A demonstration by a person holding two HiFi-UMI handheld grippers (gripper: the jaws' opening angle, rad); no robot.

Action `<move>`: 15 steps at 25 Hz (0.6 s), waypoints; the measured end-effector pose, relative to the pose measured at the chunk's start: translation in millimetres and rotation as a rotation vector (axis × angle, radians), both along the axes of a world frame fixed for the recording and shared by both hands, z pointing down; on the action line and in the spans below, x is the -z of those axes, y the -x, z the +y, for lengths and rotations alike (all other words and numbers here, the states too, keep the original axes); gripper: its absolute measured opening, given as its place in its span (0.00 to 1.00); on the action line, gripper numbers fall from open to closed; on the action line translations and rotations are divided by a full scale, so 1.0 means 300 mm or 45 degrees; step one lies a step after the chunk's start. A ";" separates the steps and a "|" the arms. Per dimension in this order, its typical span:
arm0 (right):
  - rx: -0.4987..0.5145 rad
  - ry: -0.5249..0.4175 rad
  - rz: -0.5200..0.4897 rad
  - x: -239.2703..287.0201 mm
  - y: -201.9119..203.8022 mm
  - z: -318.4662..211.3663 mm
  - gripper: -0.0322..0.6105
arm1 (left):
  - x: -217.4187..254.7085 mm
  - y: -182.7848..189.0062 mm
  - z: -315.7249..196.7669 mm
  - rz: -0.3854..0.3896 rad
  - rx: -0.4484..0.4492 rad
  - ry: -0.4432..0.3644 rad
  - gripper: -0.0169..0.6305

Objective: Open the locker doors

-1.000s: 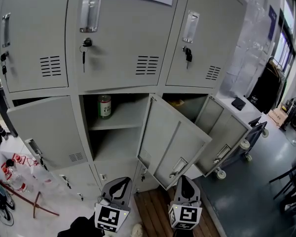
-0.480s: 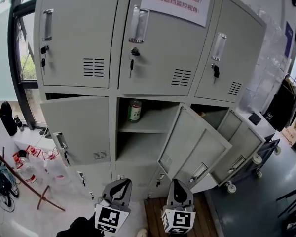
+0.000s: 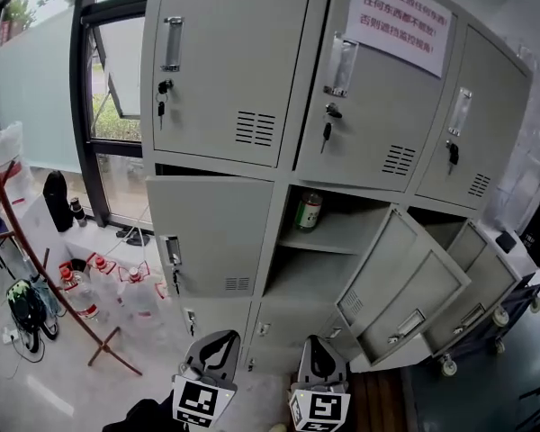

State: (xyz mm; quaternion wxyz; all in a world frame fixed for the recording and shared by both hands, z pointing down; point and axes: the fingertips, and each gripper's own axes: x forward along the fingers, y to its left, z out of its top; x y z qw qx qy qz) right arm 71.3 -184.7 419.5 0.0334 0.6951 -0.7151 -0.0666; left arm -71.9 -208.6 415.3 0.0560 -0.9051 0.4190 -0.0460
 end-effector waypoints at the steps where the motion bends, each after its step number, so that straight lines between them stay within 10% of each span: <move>1: 0.015 0.003 -0.004 -0.009 0.024 -0.003 0.07 | -0.005 0.023 0.001 -0.003 0.014 0.001 0.06; 15: 0.066 0.022 -0.011 -0.036 0.121 -0.010 0.07 | -0.013 0.117 0.008 0.017 0.064 0.009 0.06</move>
